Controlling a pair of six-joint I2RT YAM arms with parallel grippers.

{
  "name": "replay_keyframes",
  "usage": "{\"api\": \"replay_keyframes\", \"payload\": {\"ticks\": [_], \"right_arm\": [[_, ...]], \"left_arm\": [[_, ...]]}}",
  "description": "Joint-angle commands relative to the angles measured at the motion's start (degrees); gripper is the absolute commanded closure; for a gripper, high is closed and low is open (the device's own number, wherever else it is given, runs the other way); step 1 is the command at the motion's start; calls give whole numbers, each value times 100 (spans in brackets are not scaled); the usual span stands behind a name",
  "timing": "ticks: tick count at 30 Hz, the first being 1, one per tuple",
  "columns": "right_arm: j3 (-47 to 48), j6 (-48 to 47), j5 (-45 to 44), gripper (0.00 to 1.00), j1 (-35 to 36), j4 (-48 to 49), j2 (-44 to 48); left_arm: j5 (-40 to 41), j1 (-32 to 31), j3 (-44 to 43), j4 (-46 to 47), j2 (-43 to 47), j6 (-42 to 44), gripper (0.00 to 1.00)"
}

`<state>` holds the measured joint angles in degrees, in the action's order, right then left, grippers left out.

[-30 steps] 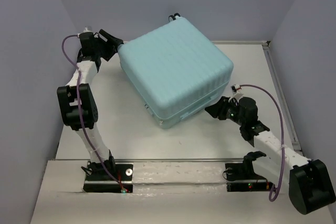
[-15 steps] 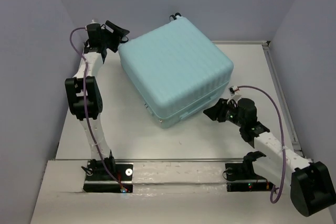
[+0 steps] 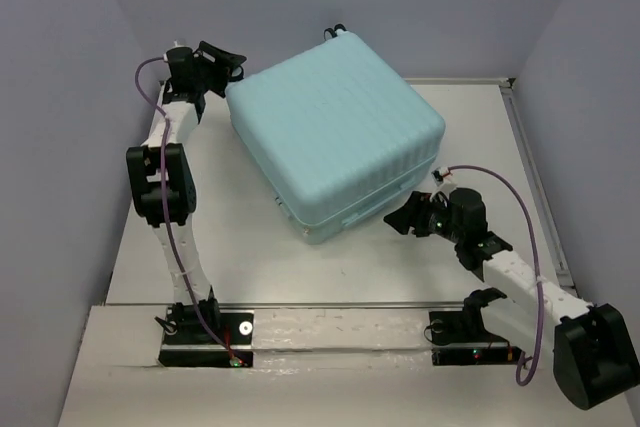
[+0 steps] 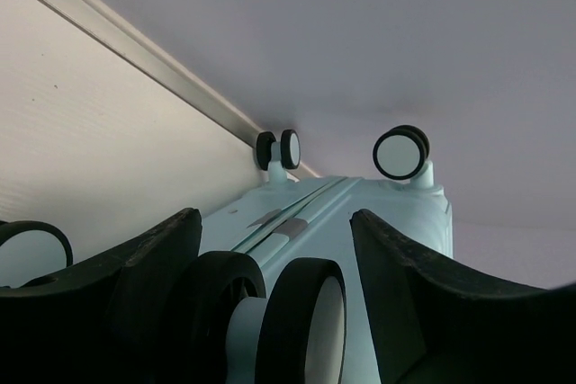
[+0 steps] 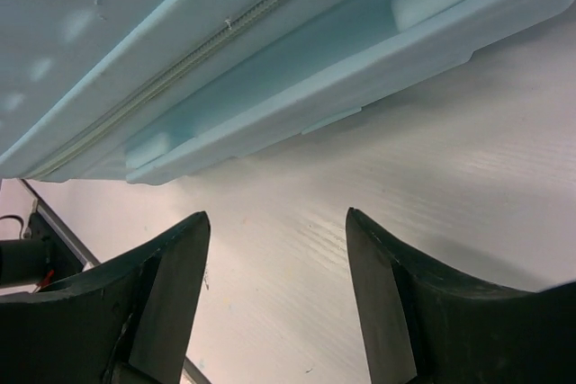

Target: Pack the luggage

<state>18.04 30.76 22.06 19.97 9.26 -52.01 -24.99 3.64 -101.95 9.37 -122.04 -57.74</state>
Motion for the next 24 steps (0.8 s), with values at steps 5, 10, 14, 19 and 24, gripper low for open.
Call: {"api": "replay_keyframes", "payload": {"ticks": [5,10,14,19,24], "right_arm": [[454,114,-185,46,42,550,-625],[832,237,-45,76,42,1034,-1197],[1087,80,-150,89,42,1149,-1285],[1956,-281,-2,93,-185,973,-1908],[3036,-369,535,91,-371,982,-2603]], "left_arm": [[-41,365,1580,1252,1216,227,94],[83,804,2695,1594,1955,342,94],[-67,875,3128,1744,2184,430,94],[29,893,4364,1911,3061,438,94],[328,963,5465,1657,4553,701,94]]}}
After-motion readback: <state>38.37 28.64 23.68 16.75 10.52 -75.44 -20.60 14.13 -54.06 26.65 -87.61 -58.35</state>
